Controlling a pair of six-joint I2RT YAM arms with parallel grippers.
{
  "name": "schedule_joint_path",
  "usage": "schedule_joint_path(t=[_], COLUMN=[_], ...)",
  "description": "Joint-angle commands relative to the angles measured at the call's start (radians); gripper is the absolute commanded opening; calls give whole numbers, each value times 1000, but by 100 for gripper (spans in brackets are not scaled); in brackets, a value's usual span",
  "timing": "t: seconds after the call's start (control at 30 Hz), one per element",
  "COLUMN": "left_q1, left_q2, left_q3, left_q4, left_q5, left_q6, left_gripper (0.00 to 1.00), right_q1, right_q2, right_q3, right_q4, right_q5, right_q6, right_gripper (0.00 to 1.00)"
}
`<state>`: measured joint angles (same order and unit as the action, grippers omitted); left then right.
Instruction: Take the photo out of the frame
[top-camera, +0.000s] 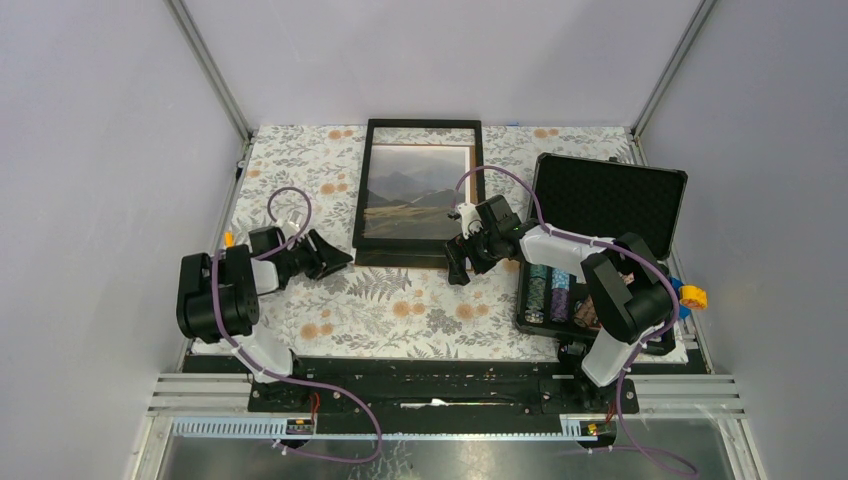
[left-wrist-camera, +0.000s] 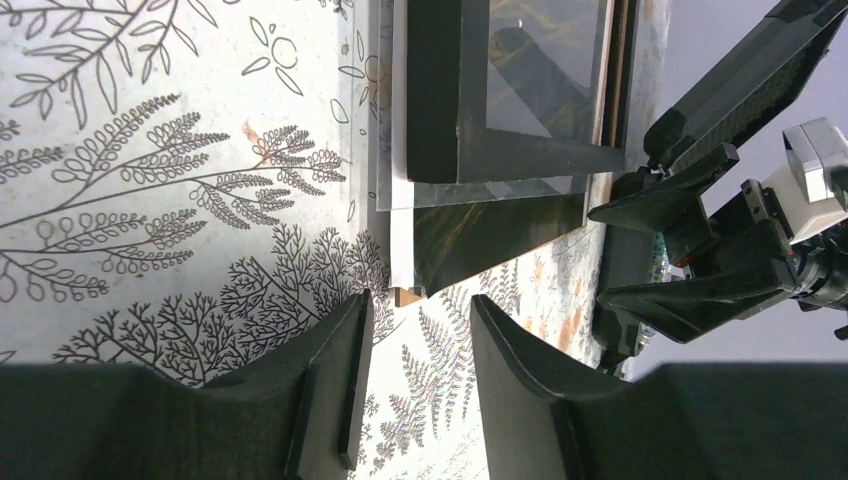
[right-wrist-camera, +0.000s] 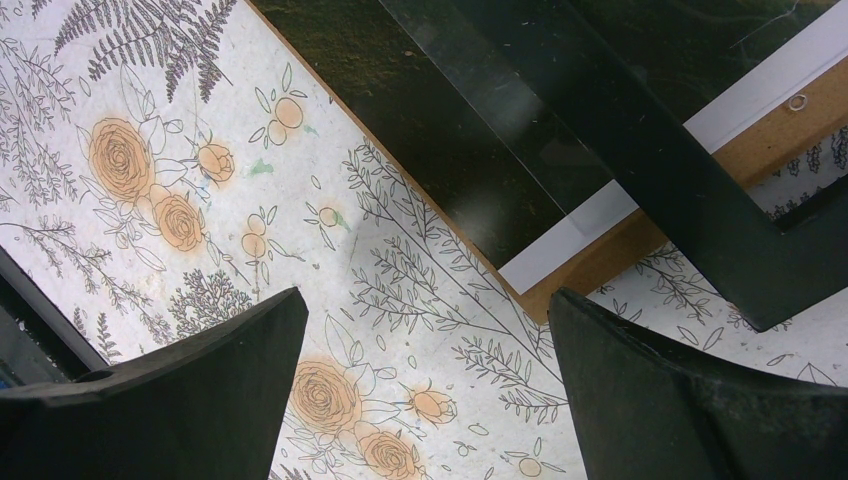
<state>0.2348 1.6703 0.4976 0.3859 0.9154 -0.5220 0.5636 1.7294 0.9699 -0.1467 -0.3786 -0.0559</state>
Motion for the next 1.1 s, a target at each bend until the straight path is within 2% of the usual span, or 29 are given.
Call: schedule_joint_path(t=[0.0,0.3,0.5,0.8,1.07], left_q1=[4,-35,-77,-81,-76], left_q2=[-36,78,128,68,3], left_q3=[34,120,165,92,75], left_q4=[-48,-136,-198,-83,-110], left_q5=[-99,-82,-66,5,22], left_q6=[59,81,97,54,65], left_gripper=[49,53,53,45,40], right_q1=[25,25,24,25,25], right_q2=[35,39,35,33,31], right_q3=[0,3,1,0,1], right_q4=[-63,-64,-64,-64,-63], right_q5=[-26,-27,-21,-24,-25], right_q6=[-1,3,2,3,3], right_gripper=[98,98,98,98,98])
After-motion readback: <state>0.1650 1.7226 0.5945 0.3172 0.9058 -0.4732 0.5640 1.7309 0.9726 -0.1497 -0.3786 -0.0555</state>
